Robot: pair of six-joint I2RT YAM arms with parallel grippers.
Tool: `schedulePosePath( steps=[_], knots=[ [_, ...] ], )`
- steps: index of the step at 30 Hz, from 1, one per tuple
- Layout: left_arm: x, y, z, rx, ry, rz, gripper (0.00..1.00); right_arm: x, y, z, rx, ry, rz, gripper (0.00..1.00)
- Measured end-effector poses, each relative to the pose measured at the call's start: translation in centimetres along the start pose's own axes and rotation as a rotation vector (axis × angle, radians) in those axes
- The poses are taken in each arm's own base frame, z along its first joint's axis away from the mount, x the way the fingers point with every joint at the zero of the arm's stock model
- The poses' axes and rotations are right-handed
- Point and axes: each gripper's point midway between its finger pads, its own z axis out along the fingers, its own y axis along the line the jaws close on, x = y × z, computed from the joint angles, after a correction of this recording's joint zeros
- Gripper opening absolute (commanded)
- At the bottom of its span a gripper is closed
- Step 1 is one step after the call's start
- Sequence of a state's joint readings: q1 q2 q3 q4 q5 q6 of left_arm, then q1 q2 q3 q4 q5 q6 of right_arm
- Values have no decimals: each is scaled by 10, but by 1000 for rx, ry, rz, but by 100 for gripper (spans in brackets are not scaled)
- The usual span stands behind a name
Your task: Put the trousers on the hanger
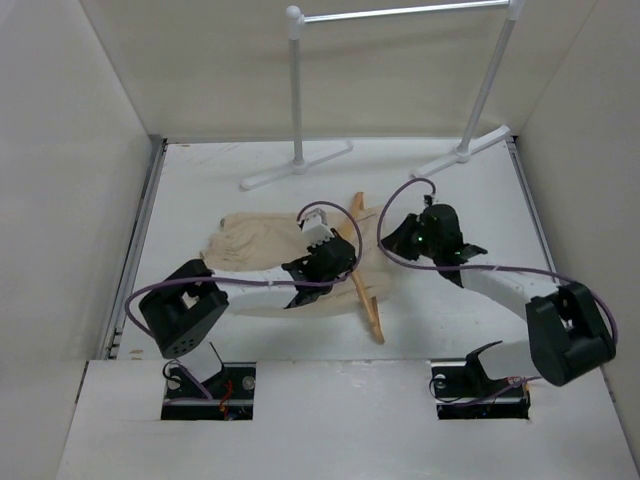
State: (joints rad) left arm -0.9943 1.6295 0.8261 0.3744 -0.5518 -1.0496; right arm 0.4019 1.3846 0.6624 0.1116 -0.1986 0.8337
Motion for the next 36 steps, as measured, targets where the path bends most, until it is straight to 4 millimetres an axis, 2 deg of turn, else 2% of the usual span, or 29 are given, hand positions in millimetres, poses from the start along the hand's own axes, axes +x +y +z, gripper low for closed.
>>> schedulePosePath(
  steps=[4,8,12,15,20,23,25,28,30,31,33,36],
  knots=[
    [-19,24,-13,-40,-14,33,1,-35,10,-24,-48,-101,19,10],
    [-39,54,-31,-84,-28,72,1,-50,-8,-33,-12,-139,58,10],
    [-69,83,-51,-139,-57,107,2,-47,-36,-32,50,-124,104,11],
    [-84,90,-59,-154,-76,130,2,-41,-46,-26,81,-97,118,11],
    [-77,92,-60,-165,-42,210,2,-32,-58,-18,115,-63,133,12],
    [-74,85,-59,-158,-26,254,1,-31,-60,-16,120,-59,135,13],
    [-75,77,-57,-151,-23,279,1,-31,-62,-15,129,-59,136,21],
    [-81,65,-59,-141,-22,314,0,-31,-65,-15,144,-64,139,50],
    [-90,51,-64,-130,-25,339,0,-31,-64,-19,149,-68,131,62],
    [-96,41,-66,-117,-30,350,0,-31,-61,-23,145,-74,122,68],
    [-110,13,-74,-76,-48,365,0,-33,-49,-36,122,-91,89,72],
    [-137,-30,-90,-4,-87,372,0,-43,-13,-71,41,-147,6,72]
  ],
)
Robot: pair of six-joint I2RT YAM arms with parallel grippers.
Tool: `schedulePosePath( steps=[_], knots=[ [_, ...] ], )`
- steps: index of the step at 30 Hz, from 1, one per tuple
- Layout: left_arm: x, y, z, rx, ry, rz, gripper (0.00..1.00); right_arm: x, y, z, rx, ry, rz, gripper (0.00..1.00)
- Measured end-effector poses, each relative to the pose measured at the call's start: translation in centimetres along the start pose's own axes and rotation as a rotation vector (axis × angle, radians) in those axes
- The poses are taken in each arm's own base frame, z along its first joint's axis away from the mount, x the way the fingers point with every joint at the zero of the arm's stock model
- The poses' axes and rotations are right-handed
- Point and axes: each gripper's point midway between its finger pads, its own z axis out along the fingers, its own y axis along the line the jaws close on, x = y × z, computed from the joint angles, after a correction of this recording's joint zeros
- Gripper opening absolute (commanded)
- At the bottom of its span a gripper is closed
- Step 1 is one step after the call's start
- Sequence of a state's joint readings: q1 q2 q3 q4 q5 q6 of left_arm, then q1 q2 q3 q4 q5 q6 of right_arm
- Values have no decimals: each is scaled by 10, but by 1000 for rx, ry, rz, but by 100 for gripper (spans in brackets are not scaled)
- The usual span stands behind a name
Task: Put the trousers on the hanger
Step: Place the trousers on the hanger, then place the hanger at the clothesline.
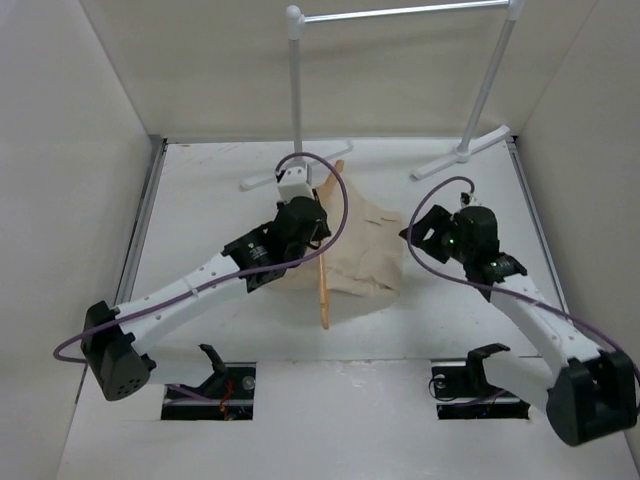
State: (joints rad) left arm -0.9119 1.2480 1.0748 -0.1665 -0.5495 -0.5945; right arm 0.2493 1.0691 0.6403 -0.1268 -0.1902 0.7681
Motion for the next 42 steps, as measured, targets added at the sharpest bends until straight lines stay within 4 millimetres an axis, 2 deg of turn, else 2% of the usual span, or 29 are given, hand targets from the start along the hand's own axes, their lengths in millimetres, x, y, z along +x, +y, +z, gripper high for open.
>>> schedulePosePath(
  steps=[3,5,9,12,15,19,22,25,27,29,32,35,38,42],
  knots=[
    [-42,-25,-16,57,-54,-4,0,-17,51,-41,-131,-71,-86,76],
    [-66,-35,-27,78,-77,5,0,-24,96,-74,-255,-108,-146,79],
    [-108,-59,-40,100,-89,31,0,-24,178,-134,-496,-127,-230,79],
    [-122,-75,-42,127,-78,41,0,-9,229,-167,-660,-88,-279,80],
    [-121,-82,-41,141,-48,61,0,11,257,-172,-734,-28,-307,79],
    [-111,-84,-37,138,-3,92,0,36,273,-145,-713,46,-333,79],
    [-104,-84,-36,135,23,110,0,56,273,-116,-664,100,-351,77],
    [-100,-83,-37,136,36,119,0,76,269,-94,-621,151,-367,70],
    [-98,-82,-38,134,43,128,0,86,271,-88,-617,168,-370,59],
    [-99,-82,-37,135,40,126,0,97,275,-90,-627,189,-375,43],
    [-104,-81,-38,129,26,120,2,102,279,-93,-617,197,-313,24],
    [-115,-81,-41,139,-7,95,11,98,273,-84,-572,177,-270,16],
    [-123,-81,-39,139,-29,74,32,92,282,-89,-602,154,-228,15],
    [-139,-82,-38,150,-78,30,51,84,286,-98,-634,169,-147,14]
  ],
)
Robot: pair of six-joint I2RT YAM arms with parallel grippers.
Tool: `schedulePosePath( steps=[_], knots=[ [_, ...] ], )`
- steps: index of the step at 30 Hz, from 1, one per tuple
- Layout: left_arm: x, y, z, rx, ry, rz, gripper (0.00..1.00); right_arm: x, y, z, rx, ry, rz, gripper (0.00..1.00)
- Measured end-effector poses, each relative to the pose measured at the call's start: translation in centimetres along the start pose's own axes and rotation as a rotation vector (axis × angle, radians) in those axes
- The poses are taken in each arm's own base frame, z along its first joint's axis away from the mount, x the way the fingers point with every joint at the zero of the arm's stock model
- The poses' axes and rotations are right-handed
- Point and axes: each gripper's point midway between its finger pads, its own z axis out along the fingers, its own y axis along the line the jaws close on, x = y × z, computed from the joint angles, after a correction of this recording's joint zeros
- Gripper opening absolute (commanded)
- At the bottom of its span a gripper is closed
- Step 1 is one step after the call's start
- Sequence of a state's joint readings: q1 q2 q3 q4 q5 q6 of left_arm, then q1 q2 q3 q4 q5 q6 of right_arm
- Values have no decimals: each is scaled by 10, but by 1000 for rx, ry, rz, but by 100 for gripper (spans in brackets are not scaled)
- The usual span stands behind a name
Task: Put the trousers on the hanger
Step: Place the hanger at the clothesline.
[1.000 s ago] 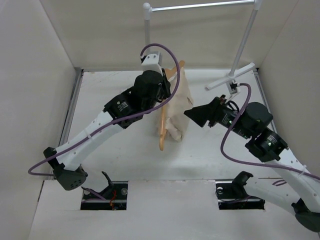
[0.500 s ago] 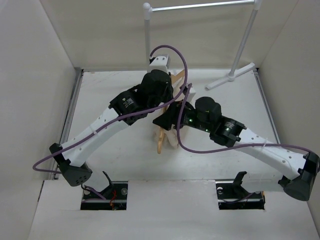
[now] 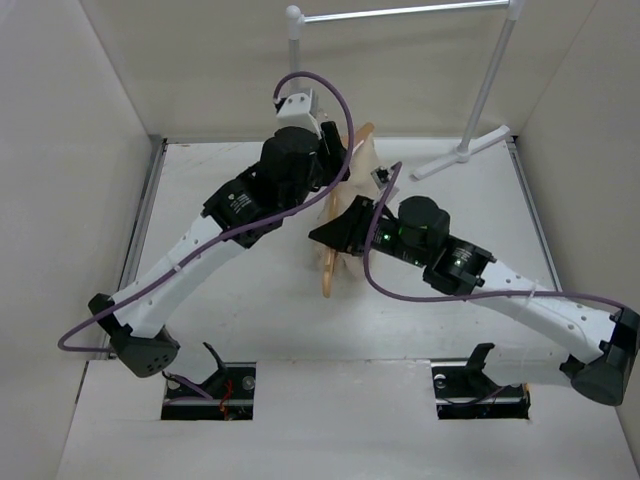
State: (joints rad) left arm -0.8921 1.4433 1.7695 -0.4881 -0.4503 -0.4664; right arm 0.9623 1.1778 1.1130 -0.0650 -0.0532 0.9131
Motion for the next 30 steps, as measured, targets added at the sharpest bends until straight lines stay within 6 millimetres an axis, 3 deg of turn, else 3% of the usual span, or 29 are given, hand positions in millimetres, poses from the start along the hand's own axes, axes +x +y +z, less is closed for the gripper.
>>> schedulePosePath(
  steps=[3,9,12,14,16,20,26,28,30],
  knots=[
    [-16,1,-4,15,-43,-30,62,-18,-2,-1,-17,-27,54,13],
    [-60,1,-37,88,-153,-101,100,-62,-24,-2,13,-111,107,13],
    [-83,8,-61,117,-216,-135,100,-86,-34,1,25,-143,121,13],
    [-90,27,-75,99,-254,-152,100,-107,-39,3,30,-166,129,12],
    [-86,51,-83,55,-269,-167,100,-135,-48,5,44,-208,135,12],
    [-30,105,-78,-84,-192,-171,100,-199,-71,6,92,-323,138,12],
    [122,170,-65,-249,102,-157,100,-291,-108,12,138,-469,157,12],
    [163,187,-69,-291,184,-164,100,-316,-123,16,150,-502,171,12],
    [188,198,-75,-318,232,-185,100,-333,-137,22,165,-518,183,12]
  ],
)
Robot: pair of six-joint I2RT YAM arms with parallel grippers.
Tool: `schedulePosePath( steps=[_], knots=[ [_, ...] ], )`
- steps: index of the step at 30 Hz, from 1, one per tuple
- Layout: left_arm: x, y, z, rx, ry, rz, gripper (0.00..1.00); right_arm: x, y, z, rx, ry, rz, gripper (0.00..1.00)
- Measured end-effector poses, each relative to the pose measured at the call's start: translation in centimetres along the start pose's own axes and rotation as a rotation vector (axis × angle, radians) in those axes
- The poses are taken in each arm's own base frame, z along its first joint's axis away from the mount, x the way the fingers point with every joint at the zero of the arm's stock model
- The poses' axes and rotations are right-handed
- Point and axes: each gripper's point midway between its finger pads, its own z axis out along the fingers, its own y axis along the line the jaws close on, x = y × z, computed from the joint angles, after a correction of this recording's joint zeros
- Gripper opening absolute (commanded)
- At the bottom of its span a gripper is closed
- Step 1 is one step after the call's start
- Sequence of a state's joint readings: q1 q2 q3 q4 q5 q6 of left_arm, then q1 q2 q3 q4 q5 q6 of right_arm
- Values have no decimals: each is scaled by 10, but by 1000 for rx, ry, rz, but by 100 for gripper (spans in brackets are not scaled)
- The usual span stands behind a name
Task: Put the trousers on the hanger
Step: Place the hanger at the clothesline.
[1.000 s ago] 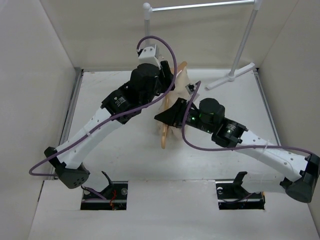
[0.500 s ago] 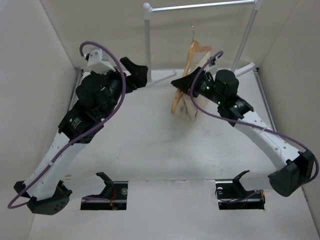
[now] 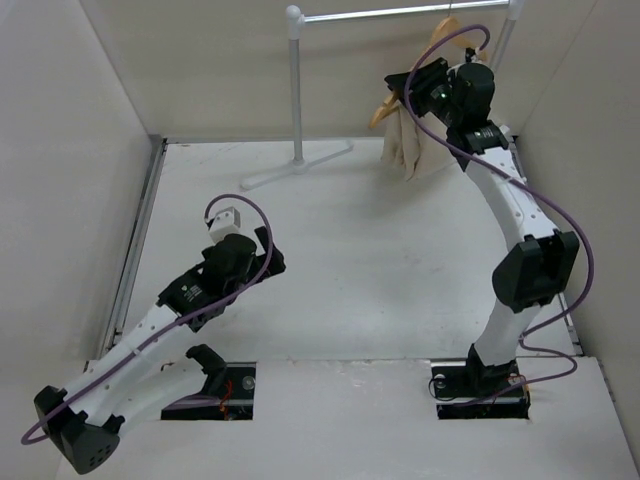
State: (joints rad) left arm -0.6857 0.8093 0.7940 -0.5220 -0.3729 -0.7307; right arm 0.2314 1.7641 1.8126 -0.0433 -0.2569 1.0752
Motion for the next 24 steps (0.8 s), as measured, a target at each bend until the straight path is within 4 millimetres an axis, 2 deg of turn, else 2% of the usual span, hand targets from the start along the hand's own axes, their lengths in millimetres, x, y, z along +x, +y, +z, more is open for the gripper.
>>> schedulePosePath(
  steps=[2,4,7,9,11,14,17,18,19,22,24],
  knots=[
    [9,7,-1,-6,12,-25,100,-7,-11,14,18,-4,10,12],
    [8,6,-3,3,5,-51,100,-9,-23,25,41,1,19,12],
    [4,2,-5,25,-9,-79,100,-1,-45,35,88,26,38,13],
    [3,-1,-5,34,-11,-90,100,5,-56,38,117,41,51,17],
    [3,-2,-5,39,-9,-97,100,6,-60,38,124,45,51,32],
    [2,-2,-4,39,-12,-109,100,5,-60,38,120,41,40,63],
    [0,2,-1,20,-14,-121,100,4,-56,34,109,34,21,81],
    [-1,4,1,9,-14,-124,100,4,-55,31,107,33,14,96],
    [-1,6,3,-3,-12,-127,100,4,-53,26,107,33,2,100],
    [-2,10,11,-37,1,-133,100,2,-43,5,102,23,-36,100],
    [-4,9,15,-49,12,-135,100,0,-33,-17,97,10,-66,100]
  ],
)
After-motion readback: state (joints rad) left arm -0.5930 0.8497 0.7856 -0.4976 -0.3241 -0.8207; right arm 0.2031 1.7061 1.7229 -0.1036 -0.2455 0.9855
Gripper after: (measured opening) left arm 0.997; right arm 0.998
